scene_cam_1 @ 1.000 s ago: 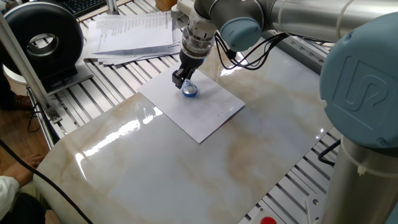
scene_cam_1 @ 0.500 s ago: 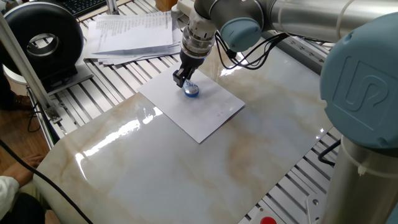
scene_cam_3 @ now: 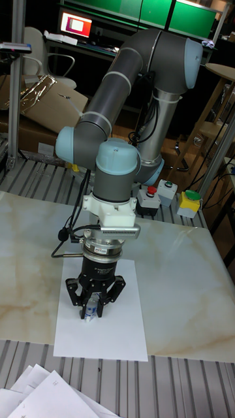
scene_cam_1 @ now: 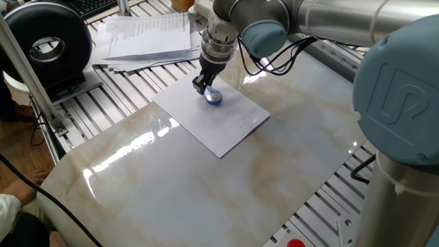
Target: Use the correction tape on paper
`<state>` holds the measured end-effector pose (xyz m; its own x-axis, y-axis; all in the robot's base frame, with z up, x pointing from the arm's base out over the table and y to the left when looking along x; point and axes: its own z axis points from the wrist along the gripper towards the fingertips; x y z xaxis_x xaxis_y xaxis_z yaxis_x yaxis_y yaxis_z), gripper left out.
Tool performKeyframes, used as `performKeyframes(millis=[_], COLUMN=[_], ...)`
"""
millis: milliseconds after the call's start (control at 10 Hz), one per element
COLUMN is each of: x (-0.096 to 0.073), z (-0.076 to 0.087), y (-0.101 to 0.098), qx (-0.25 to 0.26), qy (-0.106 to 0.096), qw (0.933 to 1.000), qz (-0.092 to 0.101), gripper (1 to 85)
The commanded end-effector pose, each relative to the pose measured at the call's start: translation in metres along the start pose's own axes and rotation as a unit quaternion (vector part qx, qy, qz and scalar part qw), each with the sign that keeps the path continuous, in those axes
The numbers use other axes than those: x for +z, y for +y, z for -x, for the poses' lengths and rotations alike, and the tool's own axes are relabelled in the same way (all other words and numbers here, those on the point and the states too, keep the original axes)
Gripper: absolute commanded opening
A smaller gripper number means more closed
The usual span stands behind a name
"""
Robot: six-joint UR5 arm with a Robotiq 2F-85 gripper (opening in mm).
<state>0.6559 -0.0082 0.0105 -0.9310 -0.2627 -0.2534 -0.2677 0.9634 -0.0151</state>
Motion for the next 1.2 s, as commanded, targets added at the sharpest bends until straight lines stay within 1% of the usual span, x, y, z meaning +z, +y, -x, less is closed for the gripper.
performKeyframes(millis=[0,300,500,700,800,1000,1100], x=[-0.005,-0.008,-0.012,-0.012,-0.012,-0.012,-0.013], z=[0.0,0.002,0.004,0.005,0.006,0.007,0.006], y=[-0.02,-0.025,-0.028,-0.03,-0.029,-0.024,-0.028], qx=[-0.016,-0.021,-0.021,-0.023,-0.022,-0.023,-0.034], qy=[0.011,0.022,0.033,0.038,0.037,0.038,0.042], qw=[0.999,0.9978,0.9964,0.995,0.9949,0.9957,0.9944], qz=[-0.041,-0.059,-0.075,-0.09,-0.091,-0.082,-0.091], gripper=[37.3,36.7,36.7,36.7,36.7,40.7,45.3])
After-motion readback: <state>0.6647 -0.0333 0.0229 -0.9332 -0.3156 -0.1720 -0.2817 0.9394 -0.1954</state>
